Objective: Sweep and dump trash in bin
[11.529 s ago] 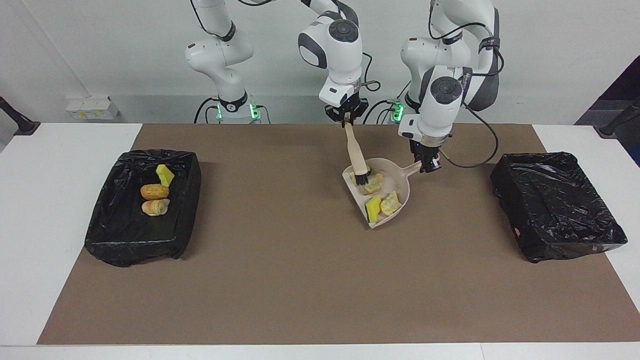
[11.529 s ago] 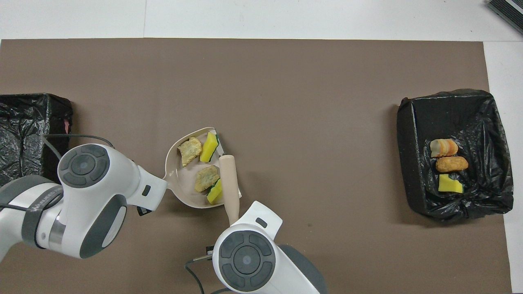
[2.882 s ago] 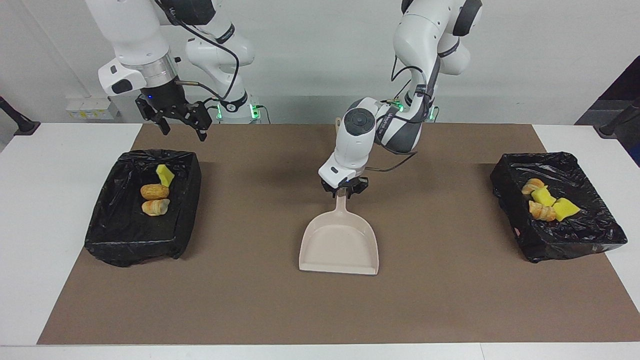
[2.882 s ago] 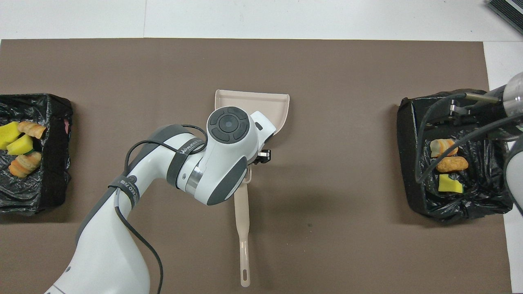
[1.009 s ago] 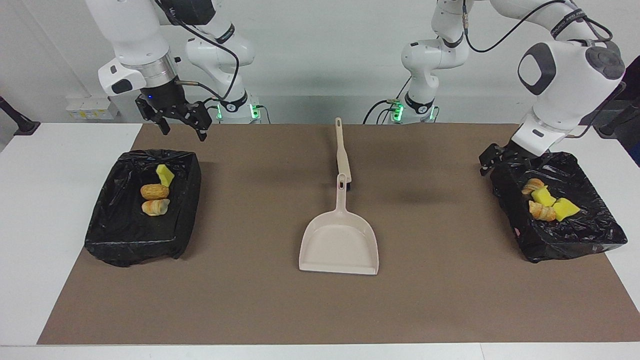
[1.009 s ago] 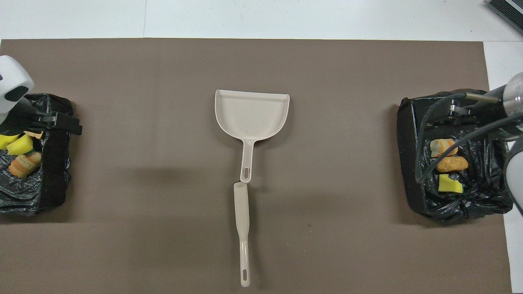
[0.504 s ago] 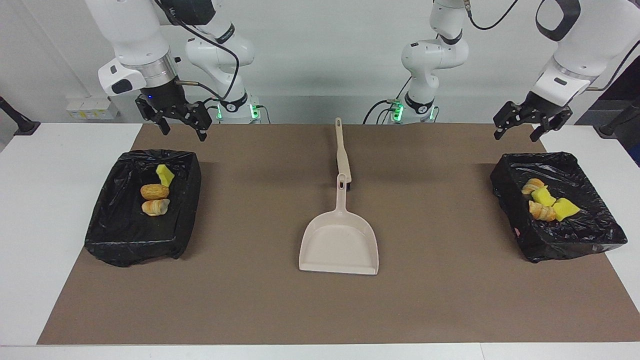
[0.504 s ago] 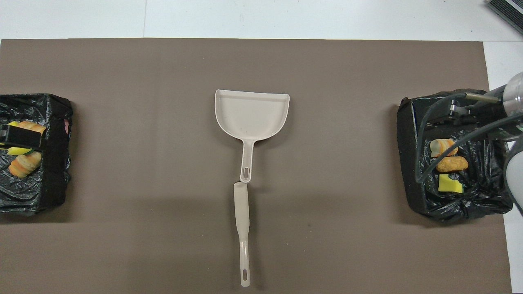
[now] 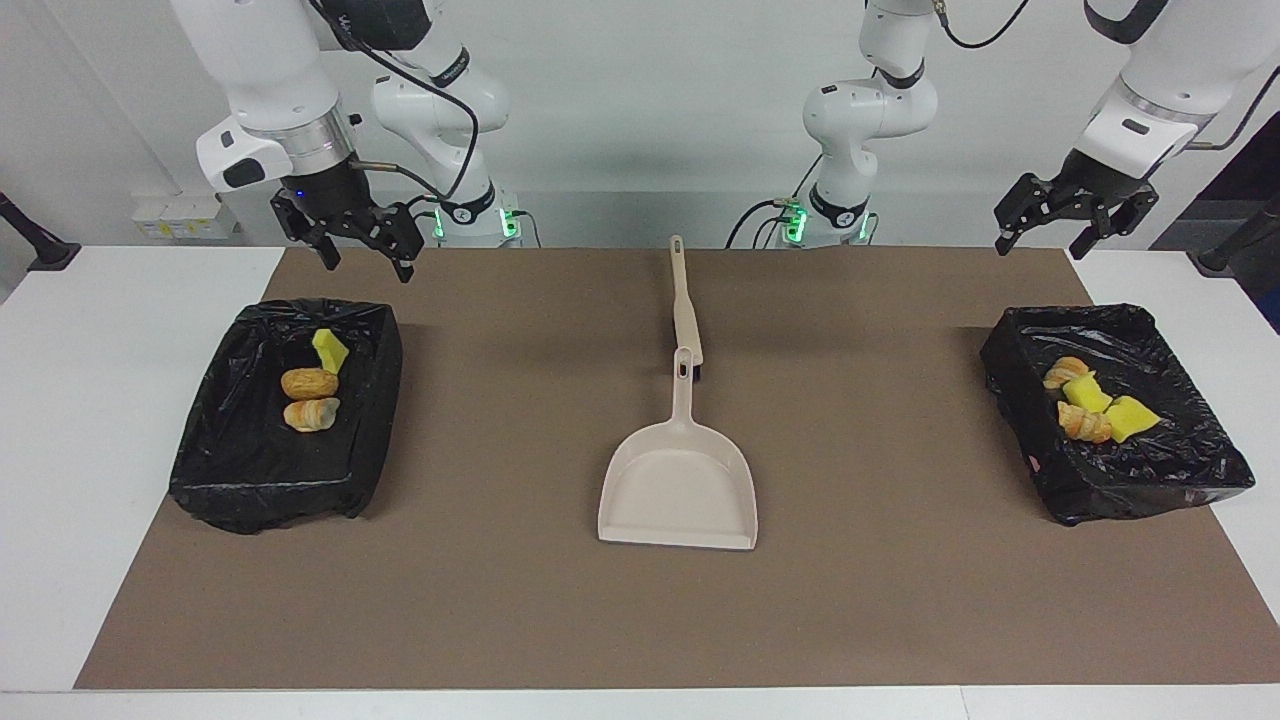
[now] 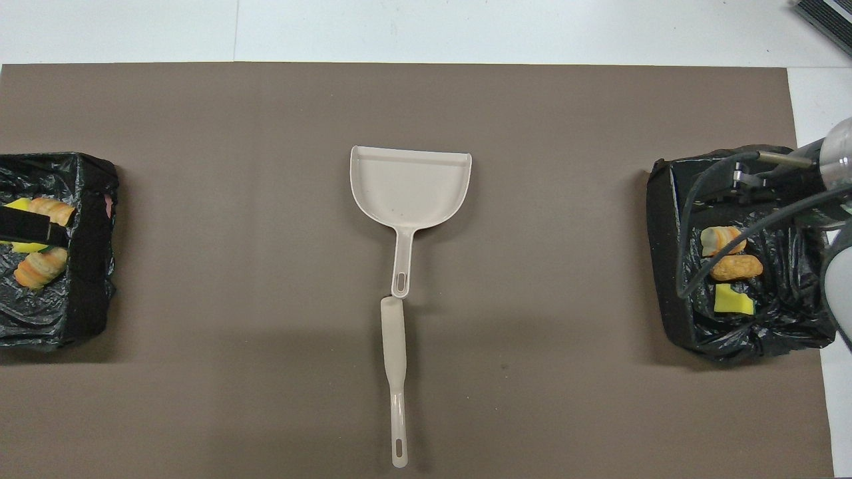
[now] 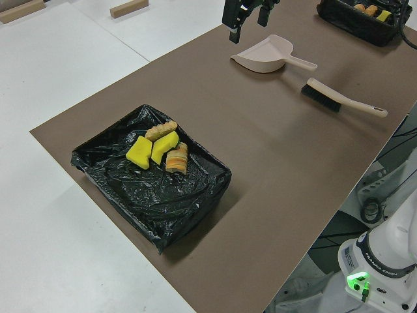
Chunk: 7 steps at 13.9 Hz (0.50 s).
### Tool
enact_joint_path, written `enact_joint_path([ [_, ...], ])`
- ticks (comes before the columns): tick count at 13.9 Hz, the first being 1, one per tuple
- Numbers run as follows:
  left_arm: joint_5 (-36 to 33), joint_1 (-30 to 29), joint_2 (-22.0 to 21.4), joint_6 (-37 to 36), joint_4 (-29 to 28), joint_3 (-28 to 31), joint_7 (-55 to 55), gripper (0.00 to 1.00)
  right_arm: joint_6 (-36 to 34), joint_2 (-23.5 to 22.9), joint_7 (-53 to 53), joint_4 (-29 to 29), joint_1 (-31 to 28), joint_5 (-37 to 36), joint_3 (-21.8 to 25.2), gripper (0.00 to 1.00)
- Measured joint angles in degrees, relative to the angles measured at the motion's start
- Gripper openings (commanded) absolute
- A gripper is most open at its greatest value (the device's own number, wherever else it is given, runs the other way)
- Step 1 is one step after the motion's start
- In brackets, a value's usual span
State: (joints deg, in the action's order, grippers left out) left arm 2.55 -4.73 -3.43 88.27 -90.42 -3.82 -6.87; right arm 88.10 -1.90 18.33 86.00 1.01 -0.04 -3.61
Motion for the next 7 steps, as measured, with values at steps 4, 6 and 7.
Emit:
enact_joint_path([
  [4, 0.0, 0.0, 0.0, 1.3, -0.1, -0.2, 0.0, 1.00, 0.0, 0.0, 0.0, 0.0, 0.0, 0.0, 0.0, 1.00],
  [6, 0.0, 0.0, 0.0, 1.3, -0.1, -0.5, 0.0, 1.00, 0.0, 0.0, 0.0, 0.0, 0.0, 0.0, 0.0, 1.00],
  [7, 0.0, 0.0, 0.0, 1.3, -0.1, -0.6, 0.0, 1.00, 0.0, 0.0, 0.0, 0.0, 0.0, 0.0, 0.0, 1.00],
])
